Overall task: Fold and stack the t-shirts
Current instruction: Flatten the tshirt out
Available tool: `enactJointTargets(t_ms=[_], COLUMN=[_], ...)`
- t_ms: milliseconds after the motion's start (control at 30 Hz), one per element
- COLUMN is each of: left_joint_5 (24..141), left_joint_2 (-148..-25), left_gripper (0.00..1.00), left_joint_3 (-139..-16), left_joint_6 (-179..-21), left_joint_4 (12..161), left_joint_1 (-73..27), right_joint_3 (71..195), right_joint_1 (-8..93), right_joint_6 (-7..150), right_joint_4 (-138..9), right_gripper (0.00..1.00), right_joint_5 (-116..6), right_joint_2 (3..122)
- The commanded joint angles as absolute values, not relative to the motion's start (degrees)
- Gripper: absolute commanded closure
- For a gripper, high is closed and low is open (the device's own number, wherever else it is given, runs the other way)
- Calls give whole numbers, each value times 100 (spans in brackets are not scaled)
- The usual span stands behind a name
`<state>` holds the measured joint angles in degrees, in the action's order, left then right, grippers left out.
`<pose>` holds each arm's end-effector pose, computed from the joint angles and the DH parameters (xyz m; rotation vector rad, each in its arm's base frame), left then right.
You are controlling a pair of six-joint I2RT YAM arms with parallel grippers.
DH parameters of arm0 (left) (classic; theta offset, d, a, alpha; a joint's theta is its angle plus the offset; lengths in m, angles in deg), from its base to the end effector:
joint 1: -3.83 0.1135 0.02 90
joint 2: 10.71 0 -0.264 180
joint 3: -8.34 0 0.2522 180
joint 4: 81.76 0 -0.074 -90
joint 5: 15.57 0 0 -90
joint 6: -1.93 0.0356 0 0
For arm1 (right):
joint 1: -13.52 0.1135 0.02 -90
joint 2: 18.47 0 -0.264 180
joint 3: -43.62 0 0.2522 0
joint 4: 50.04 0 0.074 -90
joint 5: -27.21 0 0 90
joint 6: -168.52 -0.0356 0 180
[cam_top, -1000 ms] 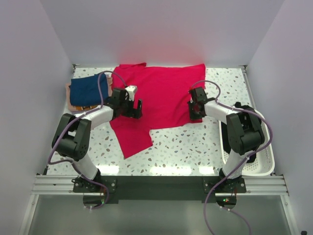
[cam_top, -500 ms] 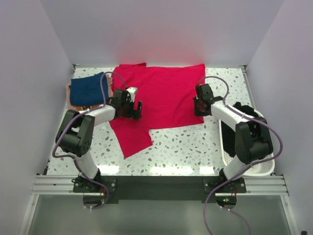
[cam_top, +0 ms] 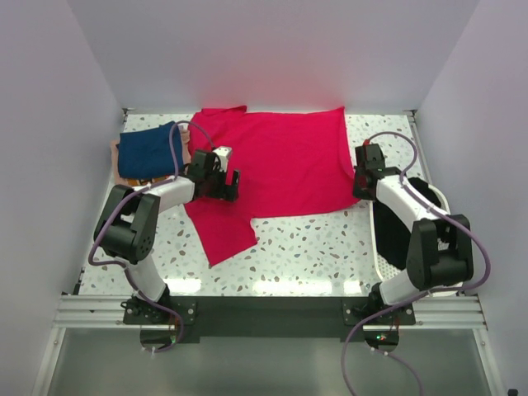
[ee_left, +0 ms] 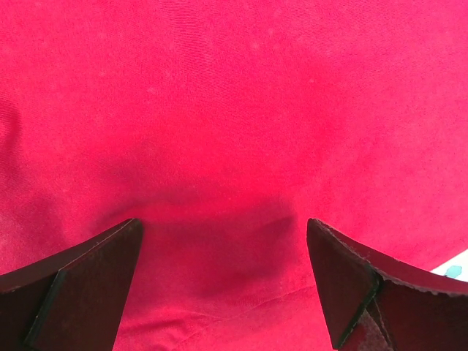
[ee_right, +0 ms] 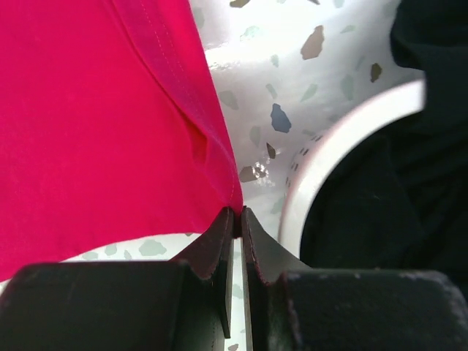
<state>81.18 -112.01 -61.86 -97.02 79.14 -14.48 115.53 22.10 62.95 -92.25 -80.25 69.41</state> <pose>0.3383 -0.1163 0.1581 0.2541 2.4580 -0.3523 0.3078 0.0356 0.2162 0.2647 2.5174 -0.2289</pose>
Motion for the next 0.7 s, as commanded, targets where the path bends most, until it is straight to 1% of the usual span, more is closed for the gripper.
enactJointTargets(t_ms=[0, 267, 367, 467, 500, 567, 600, 667], left_joint_5=[7953, 7646, 7689, 7409, 6895, 6435, 5971, 5459], left_joint_2=[-11381, -11363, -11030, -10214, -9725, -9230, -8792, -8394], left_gripper=[0, 0, 0, 0, 0, 0, 0, 0], left_joint_3=[-6184, -6228, -6263, -6080, -5992, -5597, -5439, -4955], left_joint_6=[-9739, -9800, -9800, -10071, -10221, -10844, -11055, -11609], left_joint_4=[7587, 7525, 7604, 7824, 7842, 7772, 7650, 7500], left_joint_1=[-1437, -1428, -1472, -1673, -1726, -1910, -1998, -2393], right_joint_3=[11433, 11521, 11486, 11477, 11477, 11477, 11442, 11398], right_joint_1=[2178, 2152, 2152, 2152, 2152, 2160, 2152, 2152], right_joint_6=[5989, 5936, 5928, 5919, 5919, 5901, 5892, 5875], right_joint_4=[-9307, -9500, -9492, -9456, -9456, -9421, -9395, -9316], right_gripper=[92, 92, 92, 92, 92, 92, 93, 93], right_joint_5=[-8450, -8477, -8346, -8257, -8196, -8134, -8064, -7994], right_joint_2=[6626, 6538, 6486, 6477, 6511, 6512, 6520, 6529])
